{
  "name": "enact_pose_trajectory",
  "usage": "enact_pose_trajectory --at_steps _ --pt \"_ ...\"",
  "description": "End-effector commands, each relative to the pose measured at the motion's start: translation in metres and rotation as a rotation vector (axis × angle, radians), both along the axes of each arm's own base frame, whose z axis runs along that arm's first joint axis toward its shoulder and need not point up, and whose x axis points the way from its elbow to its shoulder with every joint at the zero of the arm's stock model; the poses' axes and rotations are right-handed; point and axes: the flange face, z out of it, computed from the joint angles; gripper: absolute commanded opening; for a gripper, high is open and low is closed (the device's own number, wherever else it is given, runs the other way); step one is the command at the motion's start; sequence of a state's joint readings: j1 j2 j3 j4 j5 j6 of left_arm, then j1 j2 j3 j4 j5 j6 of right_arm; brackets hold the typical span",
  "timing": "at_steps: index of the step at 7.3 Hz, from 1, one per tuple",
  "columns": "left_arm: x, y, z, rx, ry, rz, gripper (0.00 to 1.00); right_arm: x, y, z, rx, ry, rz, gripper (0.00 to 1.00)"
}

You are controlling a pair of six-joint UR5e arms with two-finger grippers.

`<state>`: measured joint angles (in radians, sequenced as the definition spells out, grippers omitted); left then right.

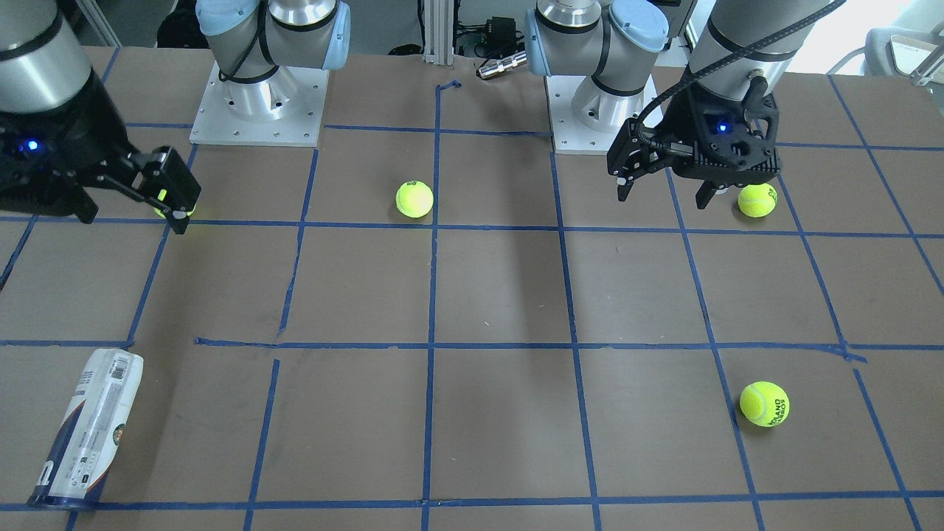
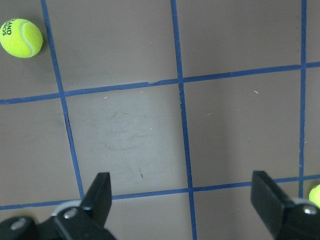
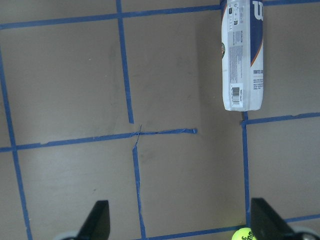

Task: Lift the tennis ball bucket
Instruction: 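Move the right gripper over the upright white Wilson tennis ball can, then lower the open right gripper around the can's top and close it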

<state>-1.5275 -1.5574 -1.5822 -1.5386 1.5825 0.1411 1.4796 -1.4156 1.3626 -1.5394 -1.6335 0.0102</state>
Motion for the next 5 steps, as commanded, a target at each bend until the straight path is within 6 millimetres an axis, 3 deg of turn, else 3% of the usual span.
enact_pose_trajectory --at_steps 1,2,3,5 --pt "0.000 0.001 -0.002 0.004 -0.005 0.000 1.00 -0.057 -0.056 -0.068 0.071 0.001 -0.061 1.00" --pt "0.000 0.000 -0.003 0.001 -0.001 0.000 1.00 -0.100 -0.077 -0.103 0.097 -0.013 -0.117 1.00" --pt "0.000 0.000 -0.004 0.002 -0.001 0.000 1.00 -0.120 -0.104 -0.125 0.030 -0.001 -0.095 1.00" --pt "0.002 0.000 -0.003 0.001 -0.004 -0.005 1.00 -0.133 -0.132 -0.188 0.067 0.009 -0.071 1.00"
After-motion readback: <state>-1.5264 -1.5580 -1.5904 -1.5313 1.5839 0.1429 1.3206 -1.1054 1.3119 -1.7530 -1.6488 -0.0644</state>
